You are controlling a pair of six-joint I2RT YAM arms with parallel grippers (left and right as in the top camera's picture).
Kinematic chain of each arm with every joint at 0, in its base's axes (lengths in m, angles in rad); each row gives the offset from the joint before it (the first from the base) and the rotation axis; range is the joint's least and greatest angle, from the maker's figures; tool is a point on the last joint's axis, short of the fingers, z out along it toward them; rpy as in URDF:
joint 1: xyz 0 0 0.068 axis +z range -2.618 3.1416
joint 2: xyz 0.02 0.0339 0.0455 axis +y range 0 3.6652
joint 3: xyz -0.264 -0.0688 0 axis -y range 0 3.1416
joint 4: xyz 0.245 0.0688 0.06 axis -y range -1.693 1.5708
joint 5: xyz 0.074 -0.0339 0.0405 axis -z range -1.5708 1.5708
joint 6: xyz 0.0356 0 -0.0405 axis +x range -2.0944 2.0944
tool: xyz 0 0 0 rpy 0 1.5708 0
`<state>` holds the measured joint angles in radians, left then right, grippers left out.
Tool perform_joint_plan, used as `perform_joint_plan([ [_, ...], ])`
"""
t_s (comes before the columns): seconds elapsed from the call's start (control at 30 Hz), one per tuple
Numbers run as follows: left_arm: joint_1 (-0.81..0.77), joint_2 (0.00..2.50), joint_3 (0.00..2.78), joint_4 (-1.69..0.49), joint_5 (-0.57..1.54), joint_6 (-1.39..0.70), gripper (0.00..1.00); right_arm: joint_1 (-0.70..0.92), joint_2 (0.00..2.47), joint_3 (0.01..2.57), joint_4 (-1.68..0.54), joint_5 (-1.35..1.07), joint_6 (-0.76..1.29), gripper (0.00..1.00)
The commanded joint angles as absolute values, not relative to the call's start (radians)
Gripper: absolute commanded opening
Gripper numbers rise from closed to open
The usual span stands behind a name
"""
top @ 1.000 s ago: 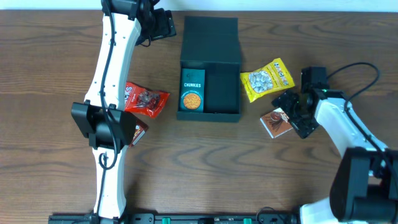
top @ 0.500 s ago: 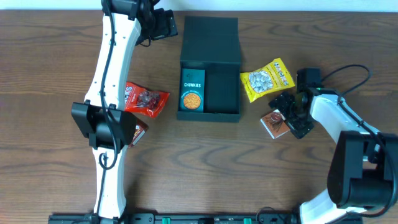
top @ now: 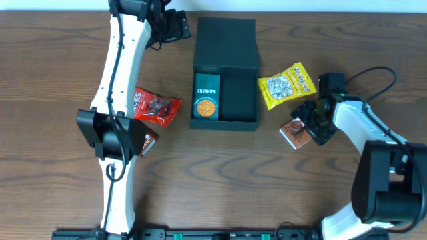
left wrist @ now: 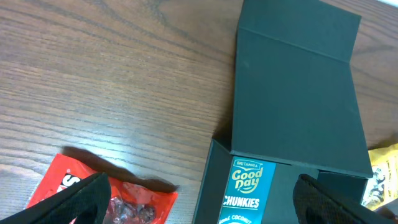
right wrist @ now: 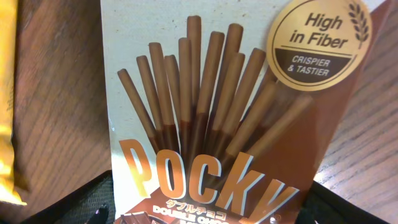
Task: Pack container
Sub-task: 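Lift the Pocky box with the right gripper and lower it beside Chunkies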
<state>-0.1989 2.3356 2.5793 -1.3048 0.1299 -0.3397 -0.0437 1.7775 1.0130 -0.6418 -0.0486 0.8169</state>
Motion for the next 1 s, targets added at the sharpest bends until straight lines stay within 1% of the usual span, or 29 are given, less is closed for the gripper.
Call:
perform_joint_plan([
  [0.0,-0.195,2.321,2.592,-1.307,0.118,-0.336,0.95,-0.052,1.786,1.019,-0.640,-0.044,0.733,0.77],
  [0.1,-0.194,2.321,2.592,-1.304,0.089,-0.336,0.96,-0.052,1.785,1.027,-0.643,-0.078,0.661,0.77],
  [0.2,-0.189,2.321,2.592,-1.304,0.068,-0.335,0.98,-0.051,1.784,1.056,-0.656,-0.126,0.588,0.75],
  [0.47,-0.149,2.321,2.592,-1.304,0.067,-0.335,0.98,-0.017,1.784,1.259,-0.810,-0.148,0.447,0.75],
  [0.7,-0.091,2.321,2.592,-1.302,0.067,-0.309,0.97,0.104,1.784,1.451,-0.912,-0.166,0.402,0.77],
  [0.8,-0.059,2.321,2.592,-1.303,0.068,-0.310,0.97,0.188,1.784,1.518,-0.916,-0.166,0.403,0.77],
  [0.97,-0.030,2.321,2.592,-1.310,0.068,-0.310,0.97,0.282,1.784,1.560,-0.889,-0.165,0.412,0.77],
])
